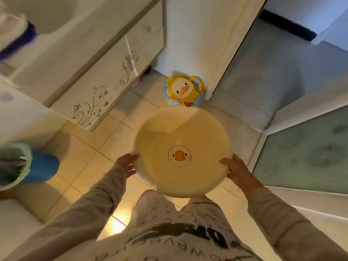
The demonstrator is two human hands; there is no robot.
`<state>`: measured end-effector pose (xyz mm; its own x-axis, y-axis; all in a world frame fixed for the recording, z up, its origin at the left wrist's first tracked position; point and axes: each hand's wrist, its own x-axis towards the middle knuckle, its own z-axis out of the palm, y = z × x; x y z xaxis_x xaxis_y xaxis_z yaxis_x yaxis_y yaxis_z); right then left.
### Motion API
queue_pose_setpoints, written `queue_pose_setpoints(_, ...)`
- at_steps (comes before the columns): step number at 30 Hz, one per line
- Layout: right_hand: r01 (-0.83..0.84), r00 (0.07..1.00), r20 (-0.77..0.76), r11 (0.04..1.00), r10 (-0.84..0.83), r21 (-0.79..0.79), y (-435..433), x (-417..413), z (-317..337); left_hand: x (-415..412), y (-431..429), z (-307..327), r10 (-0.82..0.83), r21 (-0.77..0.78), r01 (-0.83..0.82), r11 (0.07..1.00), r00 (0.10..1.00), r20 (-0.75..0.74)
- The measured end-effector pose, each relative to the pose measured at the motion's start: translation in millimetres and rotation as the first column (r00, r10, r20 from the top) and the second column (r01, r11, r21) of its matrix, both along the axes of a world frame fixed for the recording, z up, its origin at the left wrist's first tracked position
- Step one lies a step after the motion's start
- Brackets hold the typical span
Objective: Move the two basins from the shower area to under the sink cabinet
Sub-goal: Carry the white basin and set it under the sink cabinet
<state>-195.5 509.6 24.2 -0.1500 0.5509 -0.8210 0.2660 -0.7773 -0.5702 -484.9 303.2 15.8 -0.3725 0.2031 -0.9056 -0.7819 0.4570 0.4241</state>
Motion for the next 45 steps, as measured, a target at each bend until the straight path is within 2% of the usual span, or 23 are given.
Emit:
queue_pose_setpoints(8, -0.312, 0.947, 0.066, 0.950, 0.313, -0.032, 142, -35, 11, 47, 63, -1, 0.281, -0.035, -0.282, 0.959, 0.959, -0.011)
queue_pose_setpoints(17, -0.554, 0.830, 0.047, 0.831, 0.556, -0.044, 202, -116, 4, 38, 87, -5, 0.490, -0.061, -0.491, 0.869, 0.871, -0.024)
queue_pose_setpoints(25, -0.627, 0.769, 0.107, 0.776, 0.630, -0.062, 223, -178, -2, -5, 100, -11, 0.535, -0.065, -0.533, 0.843, 0.844, 0.016)
queue_pose_setpoints(33, -0.658, 0.719, 0.174, 0.740, 0.673, -0.139, 241, -228, -16, -38, 116, -18, 0.447, -0.145, -0.436, 0.888, 0.893, 0.051)
queue_pose_setpoints(39, -0.741, 0.594, 0.212, 0.630, 0.776, -0.233, 256, -257, -55, -33, 123, -37, 0.520, -0.239, -0.487, 0.840, 0.848, 0.100)
queue_pose_setpoints(45, -0.791, 0.467, 0.241, 0.523, 0.851, -0.316, 268, -296, -132, -27, 133, -101, 0.611, -0.359, -0.537, 0.763, 0.781, 0.131)
